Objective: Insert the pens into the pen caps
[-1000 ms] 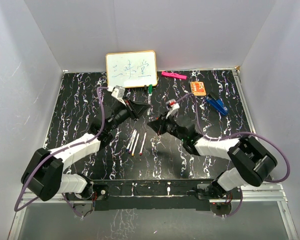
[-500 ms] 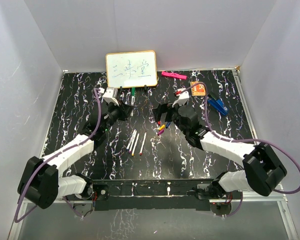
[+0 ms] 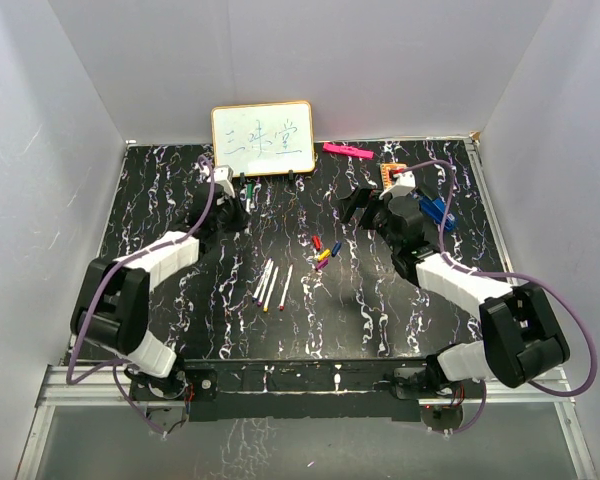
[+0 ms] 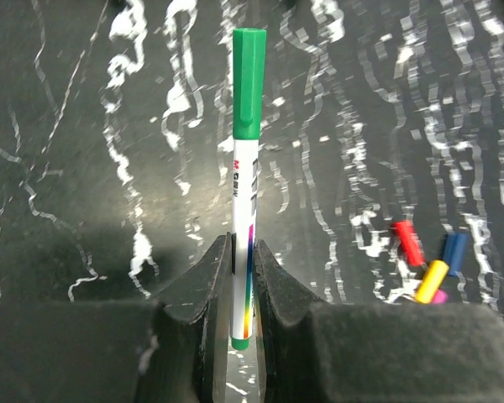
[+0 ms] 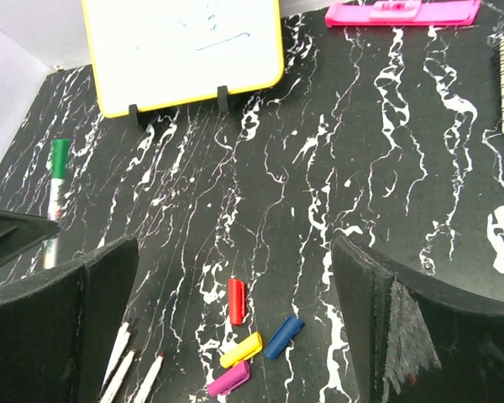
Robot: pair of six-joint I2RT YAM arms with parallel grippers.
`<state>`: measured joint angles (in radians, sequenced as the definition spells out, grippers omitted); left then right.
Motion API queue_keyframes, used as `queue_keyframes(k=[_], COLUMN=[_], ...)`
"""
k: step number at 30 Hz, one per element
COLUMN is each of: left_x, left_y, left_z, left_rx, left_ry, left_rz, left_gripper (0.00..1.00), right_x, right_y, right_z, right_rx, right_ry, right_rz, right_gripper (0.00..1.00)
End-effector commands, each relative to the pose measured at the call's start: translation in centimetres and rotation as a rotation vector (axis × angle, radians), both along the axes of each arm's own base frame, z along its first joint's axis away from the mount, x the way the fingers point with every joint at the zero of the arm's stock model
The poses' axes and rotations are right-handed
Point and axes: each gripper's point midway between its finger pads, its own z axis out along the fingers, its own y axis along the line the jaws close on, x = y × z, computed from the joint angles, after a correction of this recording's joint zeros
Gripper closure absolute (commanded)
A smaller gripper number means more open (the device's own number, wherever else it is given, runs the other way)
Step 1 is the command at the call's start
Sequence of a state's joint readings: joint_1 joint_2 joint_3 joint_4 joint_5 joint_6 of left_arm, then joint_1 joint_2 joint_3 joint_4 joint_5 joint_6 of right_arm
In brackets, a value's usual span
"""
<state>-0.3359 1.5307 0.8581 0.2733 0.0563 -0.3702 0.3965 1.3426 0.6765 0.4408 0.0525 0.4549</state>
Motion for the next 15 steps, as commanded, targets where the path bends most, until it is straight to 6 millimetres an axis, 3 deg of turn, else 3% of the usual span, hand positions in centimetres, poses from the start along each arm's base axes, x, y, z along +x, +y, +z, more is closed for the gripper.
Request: queue_keyframes(k=[1, 7, 15], left_x=[0.2, 0.1, 0.0], left_y=[1.7, 3.2, 4.4], left_z=[-2.2, -4.6, -7.7], left_rx=[0.056, 0.106, 0.195], left_ry=[0.112, 0.18, 0.273], left_rz=[0.055, 0.107, 0.132], left_gripper=[0.97, 0.99, 0.95], right_x=[0.6, 0.3, 0.3], right_y=[1.0, -0.2, -0.2], right_z=[2.9, 2.8, 3.0], right_rx=[0.042, 0.033, 0.046], right_ry=[-0.057, -0.066, -0.048], right_rz=[0.037, -0.017, -0.024], right_gripper=[0.02, 0.02, 0.02])
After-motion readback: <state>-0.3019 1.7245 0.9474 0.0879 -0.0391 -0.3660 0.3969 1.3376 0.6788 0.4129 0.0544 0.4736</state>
